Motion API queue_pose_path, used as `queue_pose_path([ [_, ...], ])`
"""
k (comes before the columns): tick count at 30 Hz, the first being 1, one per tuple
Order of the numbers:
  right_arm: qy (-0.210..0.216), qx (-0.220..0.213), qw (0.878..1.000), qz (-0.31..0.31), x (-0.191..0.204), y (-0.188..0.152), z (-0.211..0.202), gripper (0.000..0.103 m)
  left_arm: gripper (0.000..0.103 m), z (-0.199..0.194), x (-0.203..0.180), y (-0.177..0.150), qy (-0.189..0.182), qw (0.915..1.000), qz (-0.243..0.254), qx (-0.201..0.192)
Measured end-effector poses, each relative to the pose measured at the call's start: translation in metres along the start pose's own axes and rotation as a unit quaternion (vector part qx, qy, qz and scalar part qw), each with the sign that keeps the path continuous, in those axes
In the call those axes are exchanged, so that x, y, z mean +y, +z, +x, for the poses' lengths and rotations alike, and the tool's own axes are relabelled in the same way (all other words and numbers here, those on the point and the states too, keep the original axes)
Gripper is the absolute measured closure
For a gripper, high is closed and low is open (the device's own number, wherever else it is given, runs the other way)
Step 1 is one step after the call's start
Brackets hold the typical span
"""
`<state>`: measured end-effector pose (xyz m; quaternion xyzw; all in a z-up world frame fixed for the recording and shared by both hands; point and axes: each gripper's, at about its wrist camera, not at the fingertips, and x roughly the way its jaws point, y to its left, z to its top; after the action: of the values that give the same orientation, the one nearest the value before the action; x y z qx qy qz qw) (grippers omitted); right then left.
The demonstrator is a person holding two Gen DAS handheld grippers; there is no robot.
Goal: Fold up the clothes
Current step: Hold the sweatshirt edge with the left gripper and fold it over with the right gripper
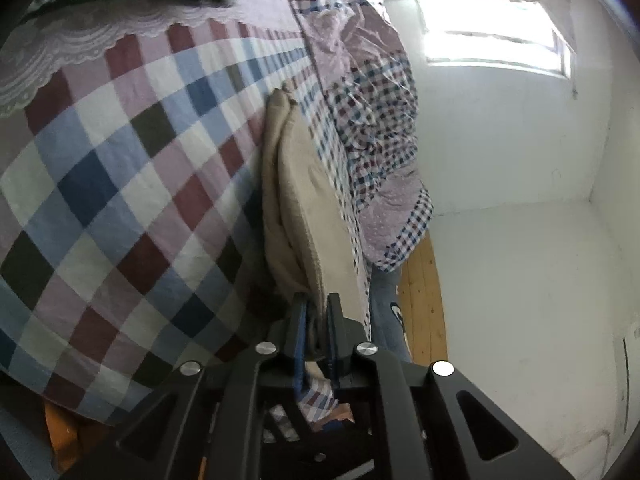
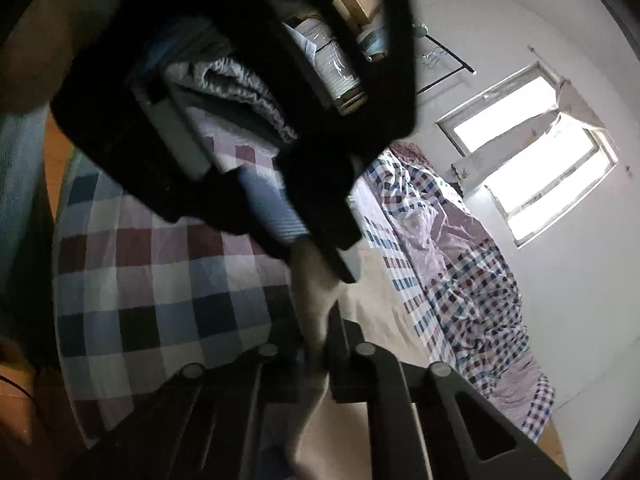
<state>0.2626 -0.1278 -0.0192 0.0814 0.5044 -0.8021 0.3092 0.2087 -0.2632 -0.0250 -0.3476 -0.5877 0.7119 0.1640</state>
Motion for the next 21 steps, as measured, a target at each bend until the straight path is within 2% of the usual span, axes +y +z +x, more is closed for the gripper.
queue_pose_path([
  [2,0.003,-0.001,1.000,0.001,-0.002,-0.001,-0.001,0.099,0.065,0.001,0.004,0.003,0.005,0.9999,-0.009,-0.003],
  [5,0.006,-0.002,1.000,0.007,-0.005,-0.001,0.000,0.099,0.054,0.003,0.006,0.009,0.009,0.9998,-0.011,-0.010],
  [9,0.007,-0.002,1.000,0.011,-0.008,0.001,0.000,0.099,0.050,0.010,0.007,0.020,0.018,0.9997,-0.009,-0.014],
  [12,0.009,-0.001,1.000,0.012,-0.013,0.008,0.001,0.099,0.050,0.025,0.006,0.030,0.028,0.9996,-0.002,0.007],
  [19,0.017,0.000,1.000,0.014,-0.016,0.011,0.004,0.099,0.051,0.061,-0.012,0.048,0.048,0.9950,0.057,0.066],
  [21,0.021,-0.001,1.000,0.018,-0.018,0.011,0.005,0.099,0.056,0.066,-0.014,0.052,0.048,0.9942,0.063,0.072],
])
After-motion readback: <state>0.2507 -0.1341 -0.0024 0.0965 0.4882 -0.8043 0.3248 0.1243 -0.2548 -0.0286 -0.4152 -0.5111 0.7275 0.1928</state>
